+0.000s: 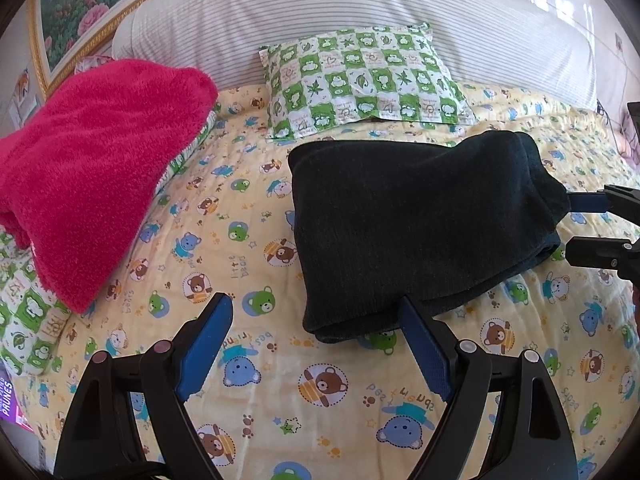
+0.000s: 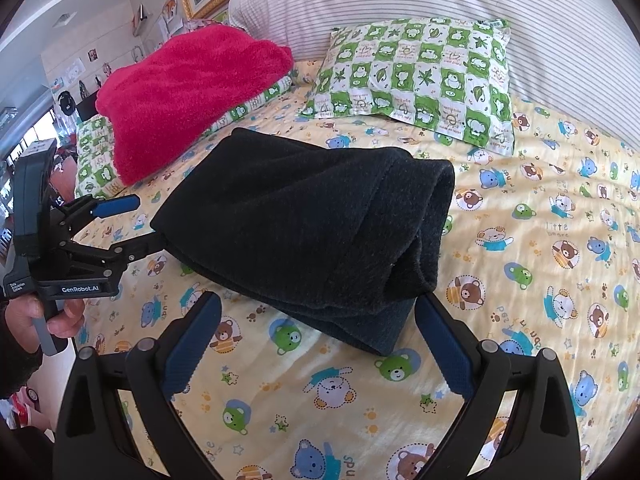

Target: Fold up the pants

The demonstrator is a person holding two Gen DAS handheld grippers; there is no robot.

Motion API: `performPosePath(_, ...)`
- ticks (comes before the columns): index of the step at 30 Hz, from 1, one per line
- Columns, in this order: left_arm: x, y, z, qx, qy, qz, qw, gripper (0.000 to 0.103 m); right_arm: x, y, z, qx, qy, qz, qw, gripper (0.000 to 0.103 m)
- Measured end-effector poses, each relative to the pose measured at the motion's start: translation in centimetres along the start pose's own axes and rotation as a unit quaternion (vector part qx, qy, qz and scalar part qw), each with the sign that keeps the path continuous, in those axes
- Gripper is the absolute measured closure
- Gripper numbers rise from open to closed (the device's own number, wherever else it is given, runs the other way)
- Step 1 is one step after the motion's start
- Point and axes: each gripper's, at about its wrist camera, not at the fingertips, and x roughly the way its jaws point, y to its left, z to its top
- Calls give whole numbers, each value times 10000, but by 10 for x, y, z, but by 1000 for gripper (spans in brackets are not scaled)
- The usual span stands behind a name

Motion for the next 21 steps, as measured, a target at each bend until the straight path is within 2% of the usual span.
performPosePath(21, 0, -1, 3, 69, -27, 53, 10000, 18, -3, -1, 2, 56, -52, 24, 10000, 5)
